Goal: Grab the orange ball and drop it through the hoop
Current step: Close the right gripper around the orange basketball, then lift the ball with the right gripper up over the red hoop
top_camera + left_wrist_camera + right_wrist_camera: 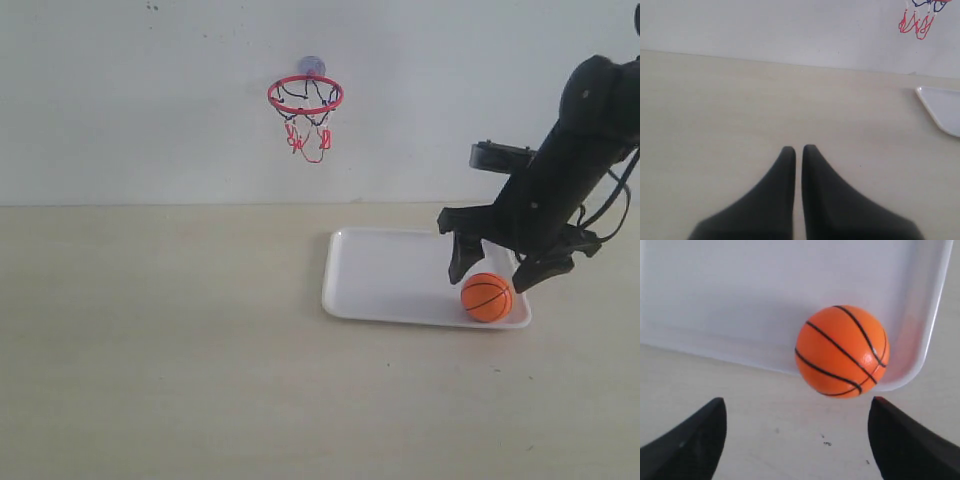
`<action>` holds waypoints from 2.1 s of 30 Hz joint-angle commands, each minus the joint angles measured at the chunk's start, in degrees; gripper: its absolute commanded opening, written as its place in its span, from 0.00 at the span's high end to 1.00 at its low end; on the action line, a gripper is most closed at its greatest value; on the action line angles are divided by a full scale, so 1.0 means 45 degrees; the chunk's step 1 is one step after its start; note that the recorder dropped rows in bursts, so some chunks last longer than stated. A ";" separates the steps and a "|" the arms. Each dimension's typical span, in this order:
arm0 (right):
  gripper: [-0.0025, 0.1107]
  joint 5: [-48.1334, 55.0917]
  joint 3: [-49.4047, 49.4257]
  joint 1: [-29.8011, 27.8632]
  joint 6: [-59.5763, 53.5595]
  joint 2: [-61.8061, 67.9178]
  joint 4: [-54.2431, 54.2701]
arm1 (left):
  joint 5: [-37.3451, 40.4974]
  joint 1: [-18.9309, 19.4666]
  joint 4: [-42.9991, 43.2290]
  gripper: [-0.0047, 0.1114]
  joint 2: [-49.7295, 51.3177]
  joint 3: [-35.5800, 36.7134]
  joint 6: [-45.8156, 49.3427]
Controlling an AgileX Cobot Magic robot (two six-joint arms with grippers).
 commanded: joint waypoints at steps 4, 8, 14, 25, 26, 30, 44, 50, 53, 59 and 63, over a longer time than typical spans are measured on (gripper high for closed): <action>0.33 -0.0902 -0.0110 -0.0009 0.0006 0.0609 -0.0868 | -0.0031 0.0021 0.0017 0.92 -0.0030 0.0046 0.0070; 0.33 -0.1392 -0.0110 -0.0009 0.0085 0.0733 -0.1210 | -0.0031 0.0021 0.0017 0.92 -0.0030 0.0046 0.0070; 0.33 -0.1488 -0.0110 0.0014 0.0165 0.1164 -0.0952 | -0.0031 0.0021 0.0017 0.92 -0.0030 0.0046 0.0070; 0.83 -0.1382 -0.0110 0.0014 0.0165 0.1168 -0.0917 | -0.0031 0.0021 0.0017 0.92 -0.0030 0.0046 0.0070; 0.92 -0.1346 -0.0110 0.0014 0.0165 0.1140 -0.0917 | -0.0031 0.0021 0.0017 0.92 -0.0030 0.0046 0.0070; 0.98 -0.1535 -0.0434 0.0014 -0.0411 0.0454 -0.0917 | -0.0031 0.0021 0.0017 0.92 -0.0030 0.0046 0.0070; 0.98 -0.2653 -0.5311 0.0014 -0.5311 0.0281 0.6539 | -0.0031 0.0021 0.0017 0.92 -0.0030 0.0046 0.0070; 0.98 -0.4261 -0.6823 0.0436 -0.6936 0.1525 0.8585 | -0.0031 0.0021 0.0017 0.92 -0.0030 0.0046 0.0070; 0.98 -0.4808 -0.7787 0.1095 -0.7352 0.2338 0.8585 | -0.0031 0.0021 0.0017 0.92 -0.0030 0.0046 0.0070; 0.98 -0.5406 -0.9718 0.1919 -0.7313 0.3741 0.8613 | -0.0059 0.0021 0.0017 0.92 -0.0030 0.0046 0.0062; 0.98 -0.5571 -1.0150 0.2143 -0.7250 0.4261 0.8664 | -0.0059 0.0021 0.0017 0.92 -0.0030 0.0046 0.0062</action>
